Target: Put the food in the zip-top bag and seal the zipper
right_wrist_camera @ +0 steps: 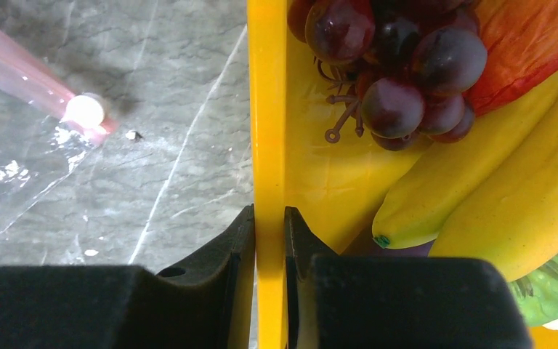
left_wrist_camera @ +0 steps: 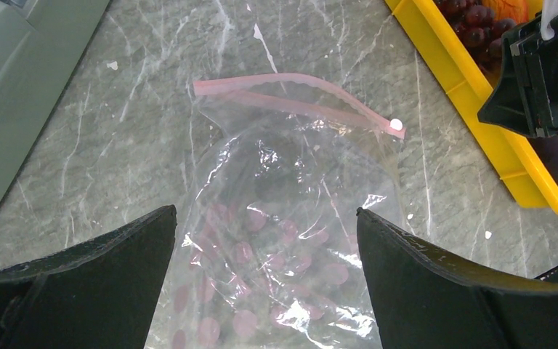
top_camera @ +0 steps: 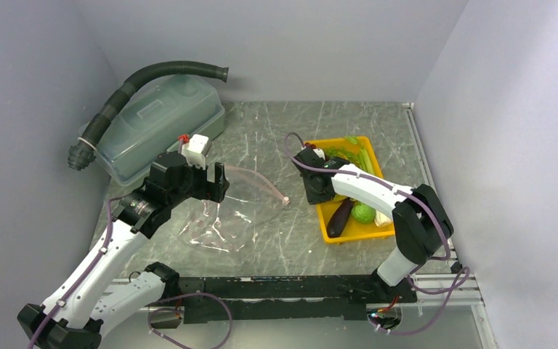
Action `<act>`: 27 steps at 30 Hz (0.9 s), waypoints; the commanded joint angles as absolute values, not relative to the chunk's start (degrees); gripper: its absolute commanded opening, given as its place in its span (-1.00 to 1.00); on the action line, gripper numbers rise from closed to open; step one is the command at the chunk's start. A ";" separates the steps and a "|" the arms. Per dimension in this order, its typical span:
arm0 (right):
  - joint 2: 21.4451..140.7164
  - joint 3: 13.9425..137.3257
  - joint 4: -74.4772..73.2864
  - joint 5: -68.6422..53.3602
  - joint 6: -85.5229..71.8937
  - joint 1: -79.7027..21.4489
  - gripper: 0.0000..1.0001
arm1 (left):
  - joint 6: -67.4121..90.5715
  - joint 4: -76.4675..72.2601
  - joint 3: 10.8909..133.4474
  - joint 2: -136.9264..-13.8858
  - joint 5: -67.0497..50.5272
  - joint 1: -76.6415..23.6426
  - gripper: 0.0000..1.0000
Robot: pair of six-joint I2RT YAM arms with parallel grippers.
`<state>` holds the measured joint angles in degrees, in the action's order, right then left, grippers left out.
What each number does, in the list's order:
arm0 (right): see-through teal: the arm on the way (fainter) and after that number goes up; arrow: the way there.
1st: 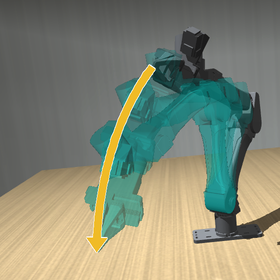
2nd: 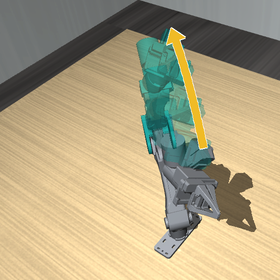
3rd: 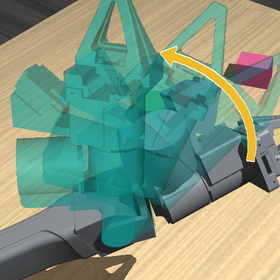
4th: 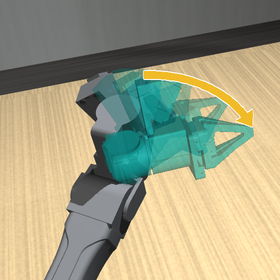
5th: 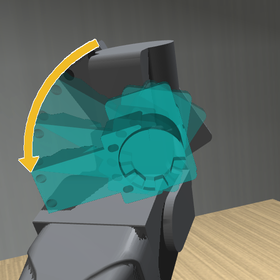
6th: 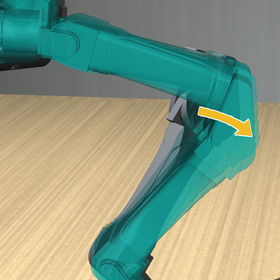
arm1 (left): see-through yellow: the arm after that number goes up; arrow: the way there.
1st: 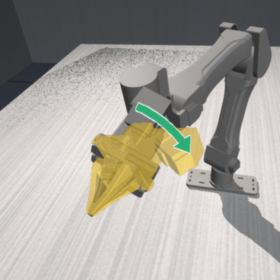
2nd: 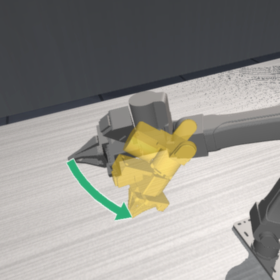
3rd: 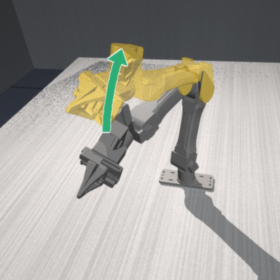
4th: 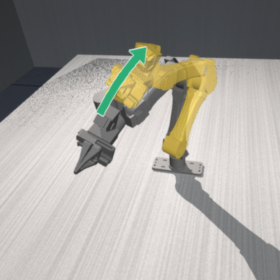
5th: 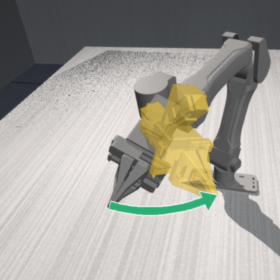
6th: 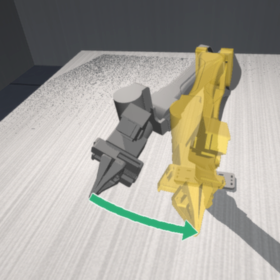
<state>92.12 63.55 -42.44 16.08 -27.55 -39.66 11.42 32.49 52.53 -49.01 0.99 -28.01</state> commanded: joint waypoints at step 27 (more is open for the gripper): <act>85.88 71.72 -41.62 14.08 -20.81 -35.60 0.05 | 10.46 32.34 54.75 -48.96 2.16 -28.56 0.98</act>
<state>88.97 66.85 -40.49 14.83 -22.39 -35.59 11.40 32.51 52.53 -49.01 1.41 -28.23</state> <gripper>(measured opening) 0.510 0.987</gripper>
